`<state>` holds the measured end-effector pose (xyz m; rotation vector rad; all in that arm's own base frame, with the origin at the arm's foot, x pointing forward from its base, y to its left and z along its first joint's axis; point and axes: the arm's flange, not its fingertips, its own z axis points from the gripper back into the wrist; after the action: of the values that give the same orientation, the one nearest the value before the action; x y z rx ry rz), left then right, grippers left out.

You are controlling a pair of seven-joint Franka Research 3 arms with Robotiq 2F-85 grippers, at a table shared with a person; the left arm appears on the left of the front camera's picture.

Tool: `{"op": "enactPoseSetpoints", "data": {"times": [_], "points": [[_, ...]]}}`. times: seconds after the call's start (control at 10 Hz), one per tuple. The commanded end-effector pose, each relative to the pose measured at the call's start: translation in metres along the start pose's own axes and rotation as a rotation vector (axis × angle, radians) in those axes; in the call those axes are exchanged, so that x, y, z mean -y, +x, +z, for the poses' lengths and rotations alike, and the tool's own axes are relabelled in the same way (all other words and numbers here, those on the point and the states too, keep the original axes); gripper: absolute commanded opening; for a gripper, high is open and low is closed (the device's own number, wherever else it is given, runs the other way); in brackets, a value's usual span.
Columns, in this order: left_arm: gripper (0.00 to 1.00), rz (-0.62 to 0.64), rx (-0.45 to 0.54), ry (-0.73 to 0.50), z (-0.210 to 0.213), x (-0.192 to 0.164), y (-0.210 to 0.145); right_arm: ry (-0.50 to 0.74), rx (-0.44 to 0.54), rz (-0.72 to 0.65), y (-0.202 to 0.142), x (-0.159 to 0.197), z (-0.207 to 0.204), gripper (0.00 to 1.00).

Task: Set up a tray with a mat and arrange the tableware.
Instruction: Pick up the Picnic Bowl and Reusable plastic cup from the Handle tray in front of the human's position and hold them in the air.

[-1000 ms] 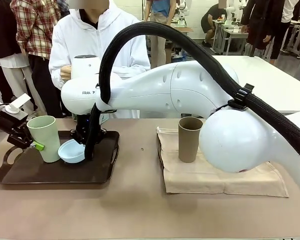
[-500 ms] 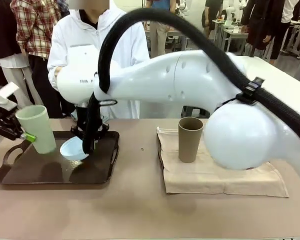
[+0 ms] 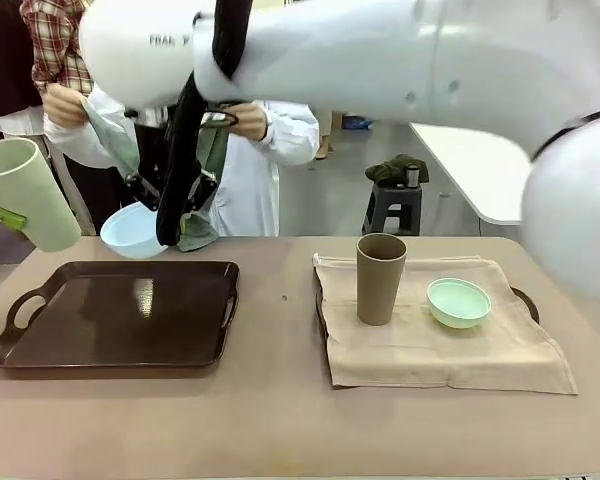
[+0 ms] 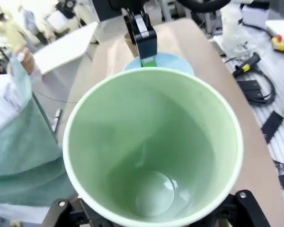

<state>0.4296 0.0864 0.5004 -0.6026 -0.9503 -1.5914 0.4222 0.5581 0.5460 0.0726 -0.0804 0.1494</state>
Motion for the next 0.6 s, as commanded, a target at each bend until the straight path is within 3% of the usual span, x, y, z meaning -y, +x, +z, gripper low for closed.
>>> {"op": "enactPoseSetpoints", "data": {"times": [0.0,0.1,0.5], "points": [[0.00,0.035,-0.035,0.030,-0.004,0.008,0.008,-0.002,0.038,-0.036,-0.020,0.018,-0.014,0.00],[0.00,0.000,0.000,0.000,0.000,0.000,0.000,0.000,0.000,0.000,0.000,0.000,0.000,0.00],[0.00,0.000,0.000,0.000,0.000,0.000,0.000,0.000,0.000,0.000,0.000,0.000,0.000,0.00]]}}
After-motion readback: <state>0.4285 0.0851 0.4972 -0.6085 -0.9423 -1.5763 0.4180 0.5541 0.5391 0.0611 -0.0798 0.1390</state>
